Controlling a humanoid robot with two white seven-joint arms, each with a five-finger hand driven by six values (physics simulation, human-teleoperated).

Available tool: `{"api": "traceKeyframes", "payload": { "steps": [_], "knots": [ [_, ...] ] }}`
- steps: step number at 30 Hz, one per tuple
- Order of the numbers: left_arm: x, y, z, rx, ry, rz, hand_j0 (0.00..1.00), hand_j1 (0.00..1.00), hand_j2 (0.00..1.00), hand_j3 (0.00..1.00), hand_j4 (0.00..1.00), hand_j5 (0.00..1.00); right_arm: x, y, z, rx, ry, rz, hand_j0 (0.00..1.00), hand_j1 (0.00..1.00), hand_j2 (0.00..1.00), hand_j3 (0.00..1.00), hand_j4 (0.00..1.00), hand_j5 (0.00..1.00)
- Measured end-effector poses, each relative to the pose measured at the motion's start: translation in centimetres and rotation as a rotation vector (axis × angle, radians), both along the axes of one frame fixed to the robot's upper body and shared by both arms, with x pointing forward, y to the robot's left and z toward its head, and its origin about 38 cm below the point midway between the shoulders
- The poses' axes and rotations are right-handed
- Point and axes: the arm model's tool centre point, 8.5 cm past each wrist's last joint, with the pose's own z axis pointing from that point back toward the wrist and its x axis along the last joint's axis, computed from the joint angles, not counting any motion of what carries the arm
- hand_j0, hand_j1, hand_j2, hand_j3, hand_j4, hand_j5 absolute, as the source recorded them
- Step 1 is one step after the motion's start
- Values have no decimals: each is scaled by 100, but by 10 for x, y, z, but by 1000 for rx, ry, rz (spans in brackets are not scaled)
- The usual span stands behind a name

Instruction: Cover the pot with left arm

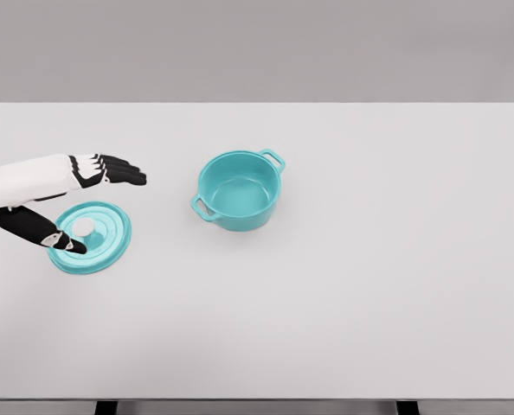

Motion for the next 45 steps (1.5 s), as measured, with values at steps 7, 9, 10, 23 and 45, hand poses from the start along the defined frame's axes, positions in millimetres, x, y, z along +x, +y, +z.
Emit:
{"api": "traceKeyframes", "payload": {
  "steps": [7,9,10,23,45],
  "knots": [
    [-1,0,-1,1,3,0,100,100,100,100,100,100,0,0,0,0,0,-1,100,100,100,100,100,100],
    [-2,0,-5,1,13,1,100,100,100,100,100,100,0,0,0,0,0,-1,100,100,100,100,100,100],
    [-3,1,-8,-2,21,4,100,100,100,100,100,100,0,0,0,0,0,-1,100,100,100,100,100,100],
    [13,27,-40,-151,36,271,100,100,100,100,100,100,0,0,0,0,0,-1,100,100,100,100,100,100],
    [8,50,-92,-135,149,449,82,82,82,82,82,82,0,0,0,0,0,-1,100,100,100,100,100,100]
  ]
}}
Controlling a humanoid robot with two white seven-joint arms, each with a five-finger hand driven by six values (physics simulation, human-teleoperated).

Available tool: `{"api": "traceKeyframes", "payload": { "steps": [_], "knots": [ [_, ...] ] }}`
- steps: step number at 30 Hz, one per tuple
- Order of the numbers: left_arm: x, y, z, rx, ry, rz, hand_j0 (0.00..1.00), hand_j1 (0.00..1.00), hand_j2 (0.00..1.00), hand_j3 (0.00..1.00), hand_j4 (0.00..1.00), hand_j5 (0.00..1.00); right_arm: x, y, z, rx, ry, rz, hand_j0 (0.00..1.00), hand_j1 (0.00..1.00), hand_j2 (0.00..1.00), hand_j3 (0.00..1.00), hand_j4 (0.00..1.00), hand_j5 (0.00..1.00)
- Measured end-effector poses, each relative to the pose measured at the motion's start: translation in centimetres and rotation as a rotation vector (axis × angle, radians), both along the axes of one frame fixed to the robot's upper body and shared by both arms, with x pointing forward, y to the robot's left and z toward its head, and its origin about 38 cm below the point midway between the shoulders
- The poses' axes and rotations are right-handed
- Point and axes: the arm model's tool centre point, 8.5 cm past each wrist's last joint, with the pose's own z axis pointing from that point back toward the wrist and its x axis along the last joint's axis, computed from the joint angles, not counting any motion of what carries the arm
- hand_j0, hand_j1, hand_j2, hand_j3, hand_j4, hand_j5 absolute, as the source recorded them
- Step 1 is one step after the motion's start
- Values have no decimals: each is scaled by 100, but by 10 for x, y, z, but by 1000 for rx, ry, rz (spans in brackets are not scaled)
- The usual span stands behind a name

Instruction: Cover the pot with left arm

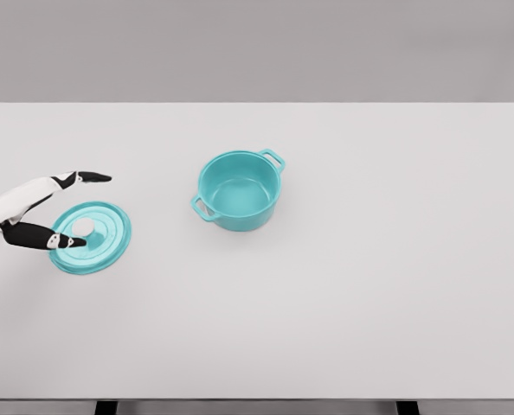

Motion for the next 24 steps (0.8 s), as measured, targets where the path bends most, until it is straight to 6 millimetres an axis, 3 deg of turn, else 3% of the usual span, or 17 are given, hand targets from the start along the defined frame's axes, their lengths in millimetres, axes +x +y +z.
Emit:
{"api": "traceKeyframes", "payload": {
  "steps": [8,24],
  "knots": [
    [1,0,-23,10,22,25,85,85,85,85,85,85,0,0,0,0,0,0,100,100,100,100,100,100],
    [3,11,-34,18,46,66,84,84,84,84,84,84,0,0,0,0,0,0,100,100,100,100,100,100]
  ]
}}
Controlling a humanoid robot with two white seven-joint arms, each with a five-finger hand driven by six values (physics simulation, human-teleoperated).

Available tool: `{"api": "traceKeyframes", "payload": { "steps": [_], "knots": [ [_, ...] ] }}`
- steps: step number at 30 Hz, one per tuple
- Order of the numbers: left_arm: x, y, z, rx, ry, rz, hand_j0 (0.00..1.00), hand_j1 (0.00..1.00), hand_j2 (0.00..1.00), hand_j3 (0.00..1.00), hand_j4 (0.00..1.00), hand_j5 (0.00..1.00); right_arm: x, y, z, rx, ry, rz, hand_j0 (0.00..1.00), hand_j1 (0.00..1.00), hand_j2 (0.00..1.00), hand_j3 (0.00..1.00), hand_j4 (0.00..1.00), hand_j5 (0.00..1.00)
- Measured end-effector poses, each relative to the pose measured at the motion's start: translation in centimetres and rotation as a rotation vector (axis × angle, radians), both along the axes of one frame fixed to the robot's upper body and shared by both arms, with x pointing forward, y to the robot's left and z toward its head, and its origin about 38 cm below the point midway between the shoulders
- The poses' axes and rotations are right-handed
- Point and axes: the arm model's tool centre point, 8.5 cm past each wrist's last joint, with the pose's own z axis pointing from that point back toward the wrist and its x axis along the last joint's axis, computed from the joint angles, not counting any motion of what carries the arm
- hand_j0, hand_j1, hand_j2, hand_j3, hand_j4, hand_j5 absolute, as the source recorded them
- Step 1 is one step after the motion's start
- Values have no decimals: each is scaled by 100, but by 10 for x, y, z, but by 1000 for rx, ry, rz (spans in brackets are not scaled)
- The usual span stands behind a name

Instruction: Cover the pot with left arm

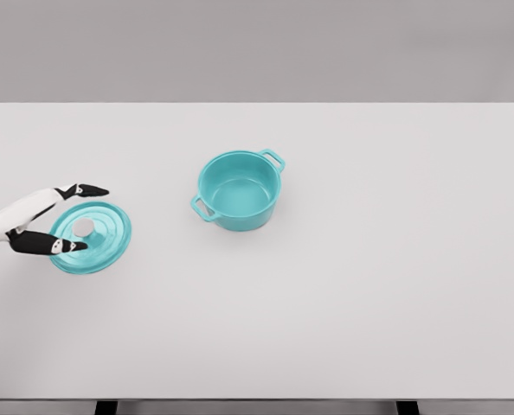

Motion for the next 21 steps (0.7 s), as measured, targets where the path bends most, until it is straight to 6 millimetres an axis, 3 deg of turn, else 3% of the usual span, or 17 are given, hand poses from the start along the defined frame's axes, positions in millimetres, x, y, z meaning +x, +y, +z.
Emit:
{"api": "traceKeyframes", "payload": {
  "steps": [7,21],
  "knots": [
    [1,0,-11,-18,16,20,83,83,83,83,83,83,0,0,0,0,0,0,100,100,100,100,100,100],
    [1,-1,-12,-24,14,18,81,81,81,81,81,81,0,0,0,0,0,0,100,100,100,100,100,100]
  ]
}}
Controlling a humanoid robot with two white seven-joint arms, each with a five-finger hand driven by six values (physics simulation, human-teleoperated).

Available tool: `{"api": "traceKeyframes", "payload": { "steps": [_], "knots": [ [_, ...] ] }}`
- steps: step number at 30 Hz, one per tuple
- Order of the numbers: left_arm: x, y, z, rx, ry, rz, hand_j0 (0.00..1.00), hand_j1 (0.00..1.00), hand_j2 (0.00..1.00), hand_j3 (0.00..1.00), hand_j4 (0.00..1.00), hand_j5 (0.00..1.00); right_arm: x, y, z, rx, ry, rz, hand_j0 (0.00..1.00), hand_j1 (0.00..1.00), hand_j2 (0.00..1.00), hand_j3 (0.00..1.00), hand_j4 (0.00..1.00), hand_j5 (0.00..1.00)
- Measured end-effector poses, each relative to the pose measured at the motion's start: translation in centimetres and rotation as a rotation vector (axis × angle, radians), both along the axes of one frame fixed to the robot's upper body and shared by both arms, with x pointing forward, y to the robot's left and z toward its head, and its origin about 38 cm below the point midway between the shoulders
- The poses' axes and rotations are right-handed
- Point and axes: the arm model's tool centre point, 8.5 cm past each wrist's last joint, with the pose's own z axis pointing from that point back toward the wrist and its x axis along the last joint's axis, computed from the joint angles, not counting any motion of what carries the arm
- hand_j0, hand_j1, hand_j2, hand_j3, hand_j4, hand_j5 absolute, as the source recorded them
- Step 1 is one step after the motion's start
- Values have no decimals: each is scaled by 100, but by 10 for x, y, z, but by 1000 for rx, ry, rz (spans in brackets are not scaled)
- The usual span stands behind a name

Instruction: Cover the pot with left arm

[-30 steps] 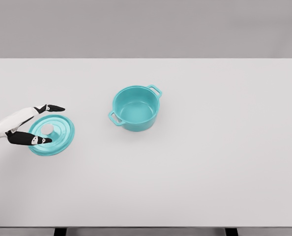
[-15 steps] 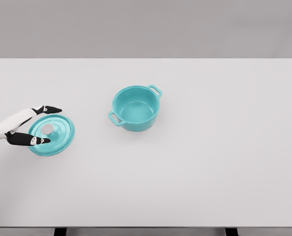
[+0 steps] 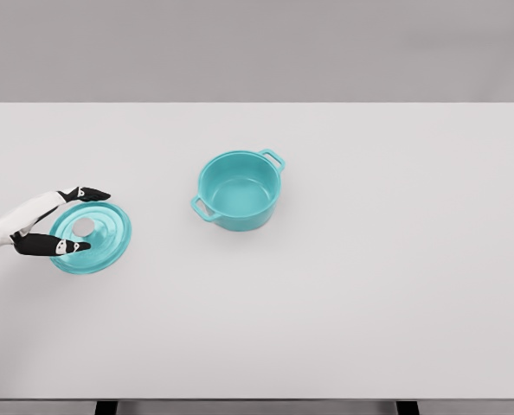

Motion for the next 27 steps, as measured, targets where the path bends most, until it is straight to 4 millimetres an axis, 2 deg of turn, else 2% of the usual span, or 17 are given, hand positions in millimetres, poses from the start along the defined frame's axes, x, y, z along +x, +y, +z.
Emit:
{"api": "traceKeyframes", "payload": {
  "steps": [10,27],
  "knots": [
    [1,3,-8,-4,14,21,80,80,80,80,80,80,0,0,0,0,0,0,100,100,100,100,100,100],
    [0,2,-9,-5,17,16,79,79,79,79,79,79,0,0,0,0,0,0,100,100,100,100,100,100]
  ]
}}
